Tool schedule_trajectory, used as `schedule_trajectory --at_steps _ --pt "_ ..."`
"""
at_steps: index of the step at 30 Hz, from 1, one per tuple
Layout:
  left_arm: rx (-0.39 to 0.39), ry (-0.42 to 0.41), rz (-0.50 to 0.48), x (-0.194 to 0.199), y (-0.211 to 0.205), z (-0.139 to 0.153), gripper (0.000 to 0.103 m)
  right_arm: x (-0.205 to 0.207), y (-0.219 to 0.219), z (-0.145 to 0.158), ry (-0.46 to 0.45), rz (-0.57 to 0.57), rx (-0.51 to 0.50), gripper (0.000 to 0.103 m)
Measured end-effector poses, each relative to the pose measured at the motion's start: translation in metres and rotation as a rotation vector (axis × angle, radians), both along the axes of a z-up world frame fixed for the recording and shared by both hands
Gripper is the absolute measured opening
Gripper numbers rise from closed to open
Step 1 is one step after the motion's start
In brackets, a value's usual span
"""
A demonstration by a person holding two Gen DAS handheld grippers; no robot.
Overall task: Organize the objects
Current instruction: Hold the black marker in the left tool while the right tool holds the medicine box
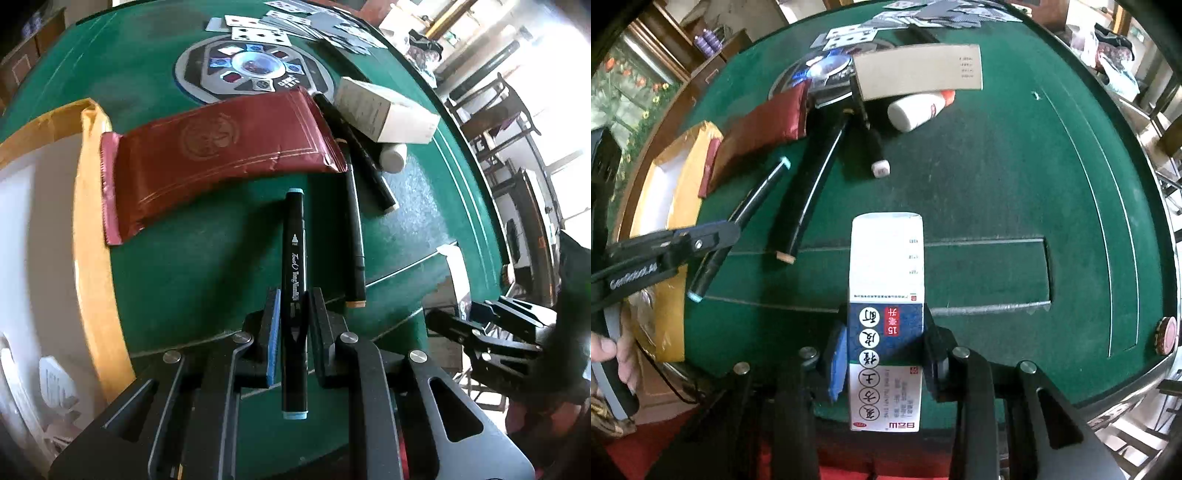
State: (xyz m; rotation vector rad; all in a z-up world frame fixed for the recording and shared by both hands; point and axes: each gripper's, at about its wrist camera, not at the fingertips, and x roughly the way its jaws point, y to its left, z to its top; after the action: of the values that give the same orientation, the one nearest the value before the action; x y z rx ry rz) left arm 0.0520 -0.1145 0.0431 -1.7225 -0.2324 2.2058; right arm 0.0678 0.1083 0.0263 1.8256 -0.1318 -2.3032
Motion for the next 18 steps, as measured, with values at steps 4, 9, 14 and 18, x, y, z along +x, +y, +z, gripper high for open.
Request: schedule_trajectory --at_steps 4,9,14,18 --pt "0.012 -0.001 0.014 0.004 -0.006 0.004 0.014 -0.006 -0.002 0.000 0.007 0.009 -0.007 0.033" --pt "0.036 -0.008 0.025 0.009 -0.009 0.008 0.014 -0.013 -0.013 0.004 0.018 0.037 -0.015 0.033" --pt "0.014 -0.093 0.008 0.008 -0.005 -0.007 0.014 -0.017 -0.024 0.001 0.009 0.068 -0.025 0.033" --pt "-0.073 -0.140 -0.029 0.004 0.006 -0.019 0.014 -0.017 -0.028 0.001 0.013 0.075 -0.033 0.033"
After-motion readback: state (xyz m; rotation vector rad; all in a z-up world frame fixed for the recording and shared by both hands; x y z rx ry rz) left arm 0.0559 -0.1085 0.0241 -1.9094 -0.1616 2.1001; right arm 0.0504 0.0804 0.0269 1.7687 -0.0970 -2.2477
